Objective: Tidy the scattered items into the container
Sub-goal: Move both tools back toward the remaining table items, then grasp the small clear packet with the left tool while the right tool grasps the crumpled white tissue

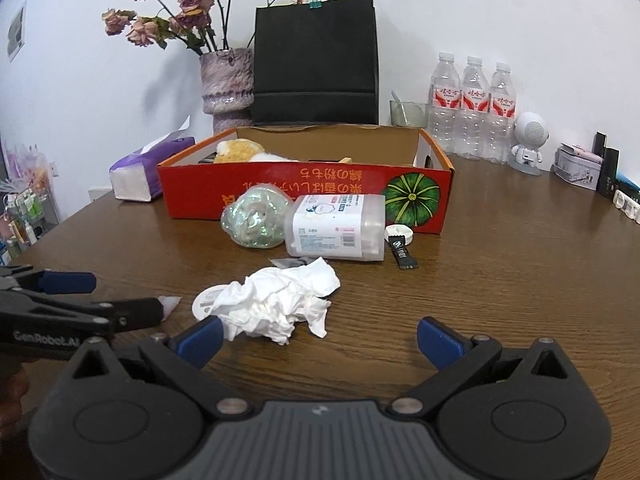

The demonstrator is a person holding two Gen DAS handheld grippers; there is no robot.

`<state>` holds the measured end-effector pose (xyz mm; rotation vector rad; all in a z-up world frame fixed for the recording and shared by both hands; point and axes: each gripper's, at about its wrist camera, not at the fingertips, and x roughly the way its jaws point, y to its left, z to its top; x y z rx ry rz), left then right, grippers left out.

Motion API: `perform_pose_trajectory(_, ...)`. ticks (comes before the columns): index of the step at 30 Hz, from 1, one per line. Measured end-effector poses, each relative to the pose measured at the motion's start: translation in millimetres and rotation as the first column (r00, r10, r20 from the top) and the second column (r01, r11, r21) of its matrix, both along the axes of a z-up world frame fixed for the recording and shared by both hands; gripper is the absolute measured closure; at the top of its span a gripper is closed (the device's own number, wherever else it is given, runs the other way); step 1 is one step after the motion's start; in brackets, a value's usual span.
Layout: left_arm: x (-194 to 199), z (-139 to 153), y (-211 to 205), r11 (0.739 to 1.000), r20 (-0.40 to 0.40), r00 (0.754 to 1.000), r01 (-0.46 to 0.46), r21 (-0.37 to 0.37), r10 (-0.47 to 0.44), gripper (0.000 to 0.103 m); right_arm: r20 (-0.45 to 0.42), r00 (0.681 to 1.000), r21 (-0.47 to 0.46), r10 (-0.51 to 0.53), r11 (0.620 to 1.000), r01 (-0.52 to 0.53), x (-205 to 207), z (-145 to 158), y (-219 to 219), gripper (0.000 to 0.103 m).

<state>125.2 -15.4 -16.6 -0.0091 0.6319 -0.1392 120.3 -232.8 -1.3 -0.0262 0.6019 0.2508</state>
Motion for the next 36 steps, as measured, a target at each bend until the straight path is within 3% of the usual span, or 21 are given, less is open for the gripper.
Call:
perform_pose_trajectory(4, 3.0, -0.7, -1.7, 1.000, -0.003, 1.000, 0.025, 0.000, -0.025, 0.022, -0.009, 0.999, -0.021, 0.032, 0.999, -0.032, 5.4, -2.1, 7.3, 0.000)
perform_pose_trajectory(8, 5.8, -3.0, -5.0, 0.999, -0.015, 0.999, 0.047, 0.008, -0.047, 0.044, 0.007, 0.999, -0.030, 0.052, 0.998, -0.052, 15.1, -1.3, 15.2, 0.000)
perform_pose_trajectory(11, 7.0, -3.5, -5.5, 0.998, -0.013, 0.998, 0.054, 0.016, -0.054, 0.049, 0.012, 0.999, -0.016, 0.049, 0.999, -0.049, 24.5, -0.9, 17.7, 0.000)
perform_pose_trajectory(16, 6.1, -3.1, -8.9, 0.997, -0.011, 0.997, 0.072, 0.041, -0.072, 0.060, -0.004, 0.999, 0.026, 0.045, 0.999, -0.045, 33.3, -1.8, 15.5, 0.020)
perform_pose_trajectory(19, 4.8, -2.8, -11.3, 0.993, -0.005, 0.995, 0.099, 0.065, -0.099, 0.083, -0.018, 0.998, 0.030, 0.052, 0.998, -0.051, 33.1, -3.5, 15.2, 0.049)
perform_pose_trajectory(21, 2.0, -2.8, -11.3, 0.991, -0.001, 0.992, 0.122, 0.057, -0.122, 0.086, -0.033, 0.997, 0.049, 0.068, 0.997, -0.066, 32.6, -4.4, 13.5, 0.067)
perform_pose_trajectory(22, 0.6, -2.7, -10.7, 0.990, 0.000, 0.992, 0.129, 0.048, -0.129, 0.086, -0.038, 0.996, 0.063, 0.077, 0.995, -0.075, 31.8, -4.6, 12.3, 0.072)
perform_pose_trajectory(36, -7.2, 6.9, -6.8, 0.992, 0.044, 0.991, 0.128, 0.018, -0.129, 0.086, 0.020, 0.997, 0.090, 0.073, 0.993, -0.074, 14.9, 6.2, 5.7, 0.075)
